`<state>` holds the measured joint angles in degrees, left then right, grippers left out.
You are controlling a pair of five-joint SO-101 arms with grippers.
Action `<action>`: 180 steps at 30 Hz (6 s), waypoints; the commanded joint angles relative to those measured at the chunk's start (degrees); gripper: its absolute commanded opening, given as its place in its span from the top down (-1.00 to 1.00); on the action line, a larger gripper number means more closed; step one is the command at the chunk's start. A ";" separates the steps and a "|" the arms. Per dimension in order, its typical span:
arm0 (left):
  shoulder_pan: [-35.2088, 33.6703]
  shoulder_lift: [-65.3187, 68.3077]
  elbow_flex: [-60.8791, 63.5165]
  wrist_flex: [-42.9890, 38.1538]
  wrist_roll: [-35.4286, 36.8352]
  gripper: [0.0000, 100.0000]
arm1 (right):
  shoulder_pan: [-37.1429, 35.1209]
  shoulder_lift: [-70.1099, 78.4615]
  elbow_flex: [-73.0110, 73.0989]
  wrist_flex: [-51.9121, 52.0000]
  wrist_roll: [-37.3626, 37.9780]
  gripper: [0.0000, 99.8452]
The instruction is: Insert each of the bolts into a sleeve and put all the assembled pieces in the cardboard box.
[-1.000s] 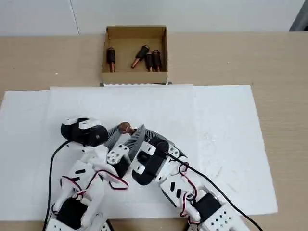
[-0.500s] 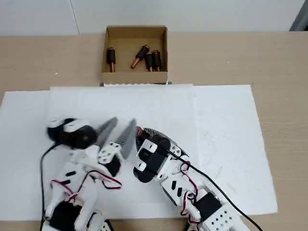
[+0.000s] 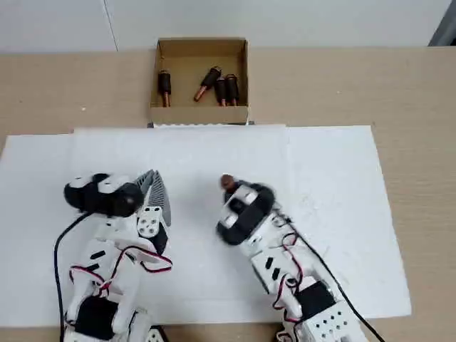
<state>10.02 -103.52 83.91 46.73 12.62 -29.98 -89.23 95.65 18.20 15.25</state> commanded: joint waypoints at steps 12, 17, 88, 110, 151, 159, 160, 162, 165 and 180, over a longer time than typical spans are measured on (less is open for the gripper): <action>-6.95 -0.53 12.35 0.00 -14.51 0.99 | 10.86 2.95 -24.35 23.25 -20.13 1.00; -6.68 -0.53 12.44 2.73 -14.51 0.99 | 10.86 17.71 -36.57 23.43 -20.13 1.00; -5.36 -0.62 12.44 4.66 -13.10 0.99 | 7.69 132.62 -141.45 17.10 20.92 0.85; -5.36 -0.62 12.44 4.66 -13.01 0.99 | 9.80 132.79 -175.38 45.67 20.66 1.00; -5.36 -0.62 12.44 4.66 -13.01 0.99 | 20.79 75.30 -137.14 77.58 -11.96 1.00; -5.36 -0.62 12.44 4.66 -13.01 0.99 | 21.05 62.02 -113.23 73.10 -18.73 1.00; -5.36 -0.62 12.44 4.66 -13.01 0.99 | 21.05 60.09 -109.98 72.13 -19.34 1.00; -5.36 -0.62 12.44 4.66 -13.01 0.99 | 20.97 55.69 -102.77 70.11 -20.22 1.00; -5.36 -0.62 12.44 4.66 -13.01 0.99 | 20.97 47.78 -89.67 65.10 -20.40 1.00; -5.36 -0.62 12.44 4.66 -13.01 0.99 | 21.05 10.07 -37.36 49.10 -19.96 1.00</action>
<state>4.31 -103.43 96.57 51.12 -0.04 -9.67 -74.02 53.80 69.45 -4.62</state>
